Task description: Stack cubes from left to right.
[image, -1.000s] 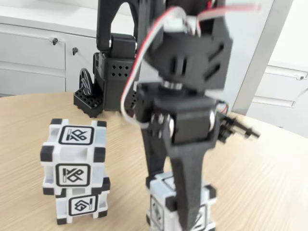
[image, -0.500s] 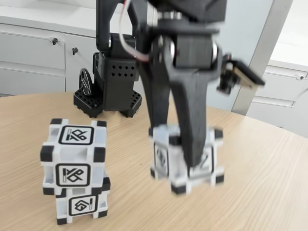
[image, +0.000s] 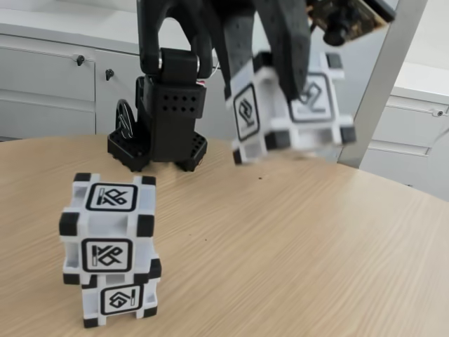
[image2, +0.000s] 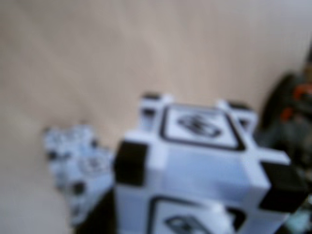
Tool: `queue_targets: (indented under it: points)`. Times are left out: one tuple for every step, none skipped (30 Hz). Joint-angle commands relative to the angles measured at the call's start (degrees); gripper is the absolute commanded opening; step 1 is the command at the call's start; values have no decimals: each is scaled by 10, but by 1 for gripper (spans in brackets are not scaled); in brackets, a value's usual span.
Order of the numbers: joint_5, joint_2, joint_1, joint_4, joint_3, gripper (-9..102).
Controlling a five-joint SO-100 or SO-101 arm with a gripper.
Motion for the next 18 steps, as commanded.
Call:
queue_targets:
  points:
    - [-3,38,5,41,-23,16]
    - [-3,42,5,54,-25,16]
    - [0,44,5,63,-32,16]
    - [4,42,5,72,-43,16]
    - [6,40,5,78,-56,16]
    - [8,37,5,85,-71,16]
    - [11,34,5,91,-85,16]
    - [13,33,5,97,-98,16]
    - [14,33,5,102,-105,16]
    - [14,33,9,108,-111,16]
    - [15,33,18,112,-113,16]
    - [14,33,33,114,-113,16]
    - [11,33,52,115,-113,16]
    - [9,33,71,115,-113,17]
    - [6,33,91,113,-113,17]
    - [5,33,109,109,-113,17]
    - [4,33,126,108,-113,17]
    - [3,33,140,107,-113,18]
